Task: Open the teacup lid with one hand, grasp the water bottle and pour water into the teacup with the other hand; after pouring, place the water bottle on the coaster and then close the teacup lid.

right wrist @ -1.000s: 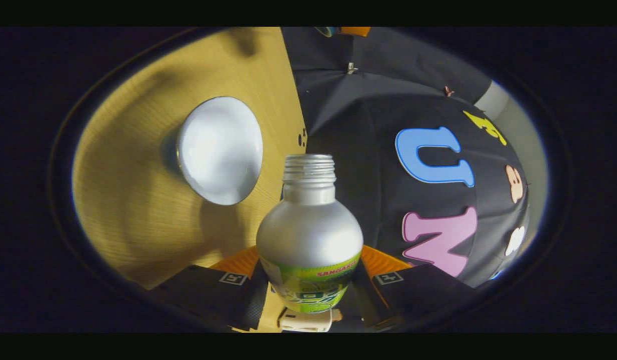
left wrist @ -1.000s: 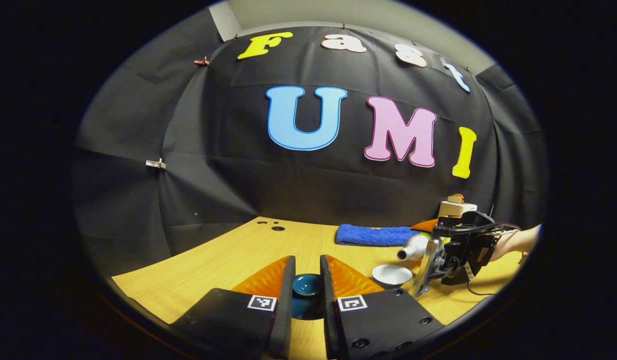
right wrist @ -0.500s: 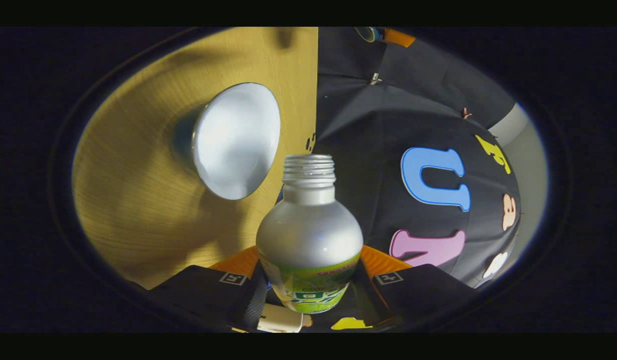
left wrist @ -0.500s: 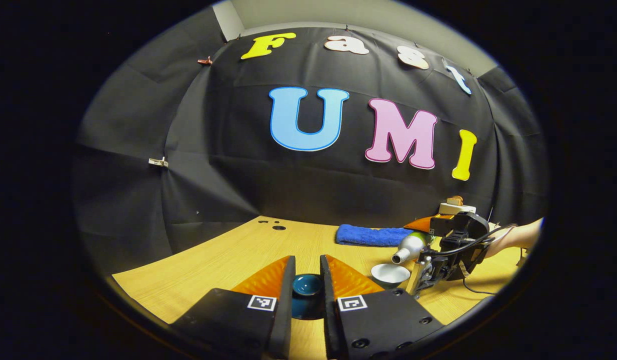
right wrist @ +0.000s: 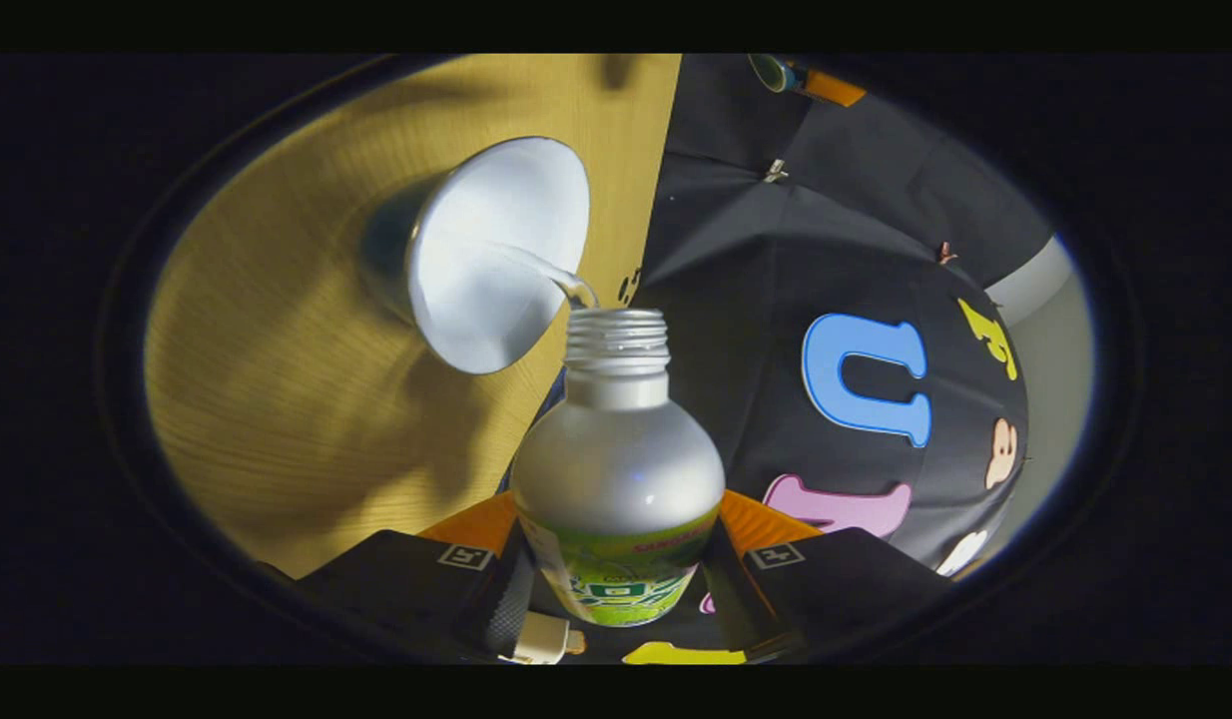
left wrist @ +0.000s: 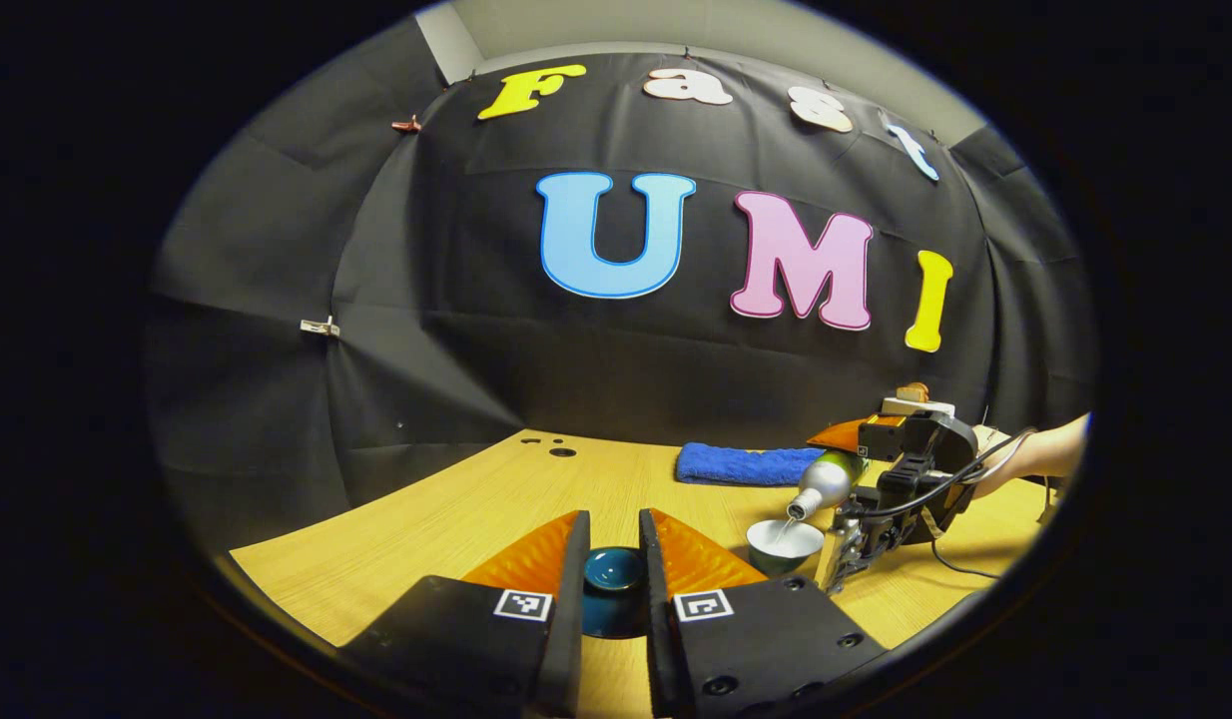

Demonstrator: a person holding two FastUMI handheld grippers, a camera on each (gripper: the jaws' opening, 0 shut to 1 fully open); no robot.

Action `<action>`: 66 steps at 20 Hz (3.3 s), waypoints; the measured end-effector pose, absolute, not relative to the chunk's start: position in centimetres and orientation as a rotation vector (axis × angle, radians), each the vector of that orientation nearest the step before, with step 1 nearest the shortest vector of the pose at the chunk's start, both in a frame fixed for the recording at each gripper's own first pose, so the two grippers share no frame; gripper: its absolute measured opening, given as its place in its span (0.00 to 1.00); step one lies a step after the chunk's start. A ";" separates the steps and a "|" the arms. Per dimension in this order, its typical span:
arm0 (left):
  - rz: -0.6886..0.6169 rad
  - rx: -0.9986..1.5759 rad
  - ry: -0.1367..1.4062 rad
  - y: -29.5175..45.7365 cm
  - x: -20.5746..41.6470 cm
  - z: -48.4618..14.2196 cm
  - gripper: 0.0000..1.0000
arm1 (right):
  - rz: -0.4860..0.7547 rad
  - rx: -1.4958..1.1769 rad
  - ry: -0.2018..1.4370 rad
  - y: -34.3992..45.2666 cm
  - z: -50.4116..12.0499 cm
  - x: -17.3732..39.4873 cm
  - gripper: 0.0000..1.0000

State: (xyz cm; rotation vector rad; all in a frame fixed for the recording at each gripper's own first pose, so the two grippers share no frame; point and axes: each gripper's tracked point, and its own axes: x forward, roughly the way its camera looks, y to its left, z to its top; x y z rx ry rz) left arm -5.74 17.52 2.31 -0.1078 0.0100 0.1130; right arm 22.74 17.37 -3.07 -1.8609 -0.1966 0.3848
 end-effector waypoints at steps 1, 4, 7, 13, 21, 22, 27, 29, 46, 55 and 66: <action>0.111 -0.109 0.013 17.4 -5.7 2.3 0.30 | 0.384 -1.868 -0.204 17.7 -3.0 22.7 0.76; 0.103 -0.111 0.016 17.0 -5.6 2.2 0.31 | 0.382 -1.887 -0.230 17.9 -2.3 22.8 0.77; 0.102 -0.112 0.007 16.8 -5.6 2.5 0.31 | 0.377 -1.889 -0.231 18.0 -2.2 23.1 0.77; 0.097 -0.125 -0.003 16.9 -5.3 3.0 0.31 | 0.391 -1.955 -0.248 18.1 -1.9 23.3 0.76; 0.087 -0.143 0.002 16.6 -5.4 2.8 0.31 | 0.379 -2.025 -0.299 18.4 -1.2 22.6 0.76; 0.082 -0.149 0.001 16.5 -5.4 2.9 0.31 | 0.381 -2.022 -0.302 18.5 -1.1 22.5 0.77; 0.074 -0.170 0.008 16.4 -5.8 2.8 0.31 | 0.386 -2.063 -0.346 19.1 -0.8 22.0 0.76; 0.078 -0.169 0.005 16.5 -5.9 2.9 0.31 | 0.381 -2.077 -0.349 19.0 -0.4 22.3 0.76; 0.075 -0.130 -0.005 16.1 -6.4 3.5 0.31 | 0.376 -2.139 -0.417 20.0 0.1 21.5 0.76; 0.076 -0.130 0.001 16.1 -6.5 3.5 0.31 | 0.385 -2.154 -0.429 20.3 -0.4 21.3 0.76; 0.078 -0.132 0.003 16.2 -6.7 3.3 0.31 | 0.387 -2.157 -0.403 20.0 -0.8 21.0 0.77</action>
